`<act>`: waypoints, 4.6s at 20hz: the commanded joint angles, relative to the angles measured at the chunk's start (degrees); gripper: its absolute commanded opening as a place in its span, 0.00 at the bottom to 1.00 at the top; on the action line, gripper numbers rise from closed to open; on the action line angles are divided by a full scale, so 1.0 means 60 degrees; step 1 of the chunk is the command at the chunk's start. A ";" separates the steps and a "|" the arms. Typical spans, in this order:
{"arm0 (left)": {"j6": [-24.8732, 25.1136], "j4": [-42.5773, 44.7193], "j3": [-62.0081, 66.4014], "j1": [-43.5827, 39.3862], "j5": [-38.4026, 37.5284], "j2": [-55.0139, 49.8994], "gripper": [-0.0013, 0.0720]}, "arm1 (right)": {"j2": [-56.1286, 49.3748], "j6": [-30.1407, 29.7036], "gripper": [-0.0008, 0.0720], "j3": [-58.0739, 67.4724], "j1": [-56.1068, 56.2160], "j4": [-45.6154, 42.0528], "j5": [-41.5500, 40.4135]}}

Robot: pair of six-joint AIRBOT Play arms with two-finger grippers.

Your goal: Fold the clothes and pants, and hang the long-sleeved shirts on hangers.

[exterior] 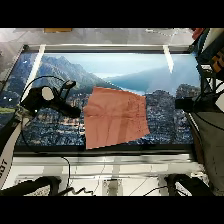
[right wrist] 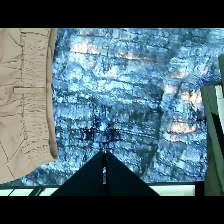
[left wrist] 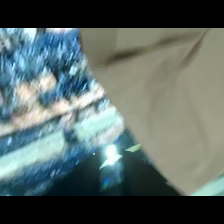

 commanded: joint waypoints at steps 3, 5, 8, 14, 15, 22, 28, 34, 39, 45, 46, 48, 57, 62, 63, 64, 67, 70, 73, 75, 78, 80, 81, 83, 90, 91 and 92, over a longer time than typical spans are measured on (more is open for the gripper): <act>0.0335 0.0029 -0.0171 0.0011 -0.1333 0.0186 0.02 | -0.0004 -0.1093 0.04 -0.0007 -0.0022 -0.0364 -0.0892; 0.0561 -0.0204 -0.0444 0.0011 -0.1300 0.0634 0.02 | -0.0004 -0.2776 0.04 -0.0055 -0.0433 -0.0605 -0.0940; 0.0579 -0.0204 -0.0714 0.0095 -0.1107 0.1880 0.02 | -0.0004 -0.3366 0.04 -0.0823 -0.2211 -0.0328 -0.1035; 0.0590 -0.0193 -0.0987 0.0637 -0.0987 0.4867 0.02 | -0.0025 -0.5639 0.04 -0.5085 -0.4390 0.5781 -0.1279; 0.0583 -0.0200 -0.0987 0.0634 -0.0943 0.5111 0.02 | -0.0069 -0.6054 0.04 -0.5599 -0.4390 0.6819 -0.1333; 0.0539 -0.0208 -0.0994 0.0630 -0.0929 0.5147 0.41 | -0.1971 -0.4972 0.58 -0.6284 -0.4386 0.8378 -0.2634; 0.0539 -0.0204 -0.0998 0.0634 -0.0933 0.4437 0.56 | -0.4411 -0.5745 0.58 -0.5472 -0.3730 0.9027 -0.2178; 0.0441 -0.0200 -0.0998 0.0637 -0.1093 0.3366 0.58 | -0.4805 -0.5752 0.47 -0.4248 -0.2124 0.8582 -0.3034; 0.0448 -0.0240 -0.1107 0.0801 -0.1392 0.2382 0.58 | -0.5140 -0.5686 0.43 -0.4164 -0.1701 0.7828 -0.2503; 0.0732 -0.0444 -0.2568 0.1719 -0.1399 0.1960 0.58 | -0.5133 -0.5745 0.74 -0.4131 -0.1792 0.7304 -0.2178; 0.0838 -0.0579 -0.2794 0.1945 -0.1402 0.1960 0.58 | -0.5133 -0.5665 0.80 -0.4109 -0.1923 0.7114 -0.2153; 0.1009 -0.0721 -0.3118 0.2331 -0.1388 0.1960 0.58 | -0.5133 -0.5388 0.80 -0.4065 -0.2262 0.6870 -0.2087; 0.1228 -0.1359 -0.3909 0.2747 -0.0790 0.1953 0.58 | -0.5133 -0.5246 0.80 -0.2929 -0.2991 0.6903 -0.0331; 0.1231 -0.1501 -0.3909 0.2743 -0.0783 0.1953 0.58 | -0.5133 -0.4779 0.80 -0.1945 -0.2991 0.6779 -0.0080; 0.1231 -0.1534 -0.3909 0.2743 -0.0780 0.1953 0.58 | -0.5133 -0.4648 0.80 -0.1774 -0.2991 0.6805 0.0091; 0.1231 -0.1599 -0.3912 0.2743 -0.0750 0.1953 0.58 | -0.5133 -0.4652 0.80 -0.1614 -0.2991 0.6761 0.0251; 0.1231 -0.2007 -0.3912 0.2739 -0.0608 0.1949 0.58 | -0.5133 -0.4368 0.80 -0.1279 -0.3078 0.5657 0.0313; 0.1319 -0.2211 -0.3912 0.2739 -0.0576 0.1949 0.58 | -0.5144 -0.4200 0.80 -0.1297 -0.3355 0.4951 0.0470; 0.1333 -0.2218 -0.3912 0.2739 -0.0499 0.1949 0.58 | -0.5286 -0.4266 0.80 -0.1472 -0.3537 0.4907 0.0546; 0.1330 -0.2218 -0.3912 0.2739 -0.0492 0.1949 0.58 | -0.5599 -0.4433 0.80 -0.1650 -0.3559 0.5009 0.0678; 0.1330 -0.2284 -0.3912 0.2739 -0.0488 0.1949 0.58 | -0.6073 -0.5366 0.78 -0.1989 -0.3559 0.5646 0.0787; 0.1322 -0.2328 -0.3912 0.2739 -0.0488 0.1949 0.58 | -0.6375 -0.5770 0.76 -0.2160 -0.3559 0.5737 0.0769; 0.1326 -0.2328 -0.3912 0.2739 -0.0488 0.1949 0.58 | -0.6517 -0.5883 0.75 -0.2226 -0.3566 0.5734 0.0761; 0.1322 -0.2353 -0.3912 0.2739 -0.0484 0.1949 0.58 | -0.6849 -0.6127 0.75 -0.2310 -0.3563 0.5752 0.0758; 0.1300 -0.2353 -0.3912 0.2739 -0.0419 0.1945 0.58 | -0.7144 -0.7734 0.55 -0.2299 -0.3555 0.7624 0.0284; 0.1300 -0.2353 -0.3912 0.2739 -0.0364 0.1945 0.58 | -0.7144 -0.7810 0.46 -0.2299 -0.3555 0.7821 0.0255; 0.1300 -0.2353 -0.3912 0.2739 -0.0291 0.1945 0.58 | -0.7144 -0.7905 0.40 -0.2299 -0.3555 0.8029 0.0259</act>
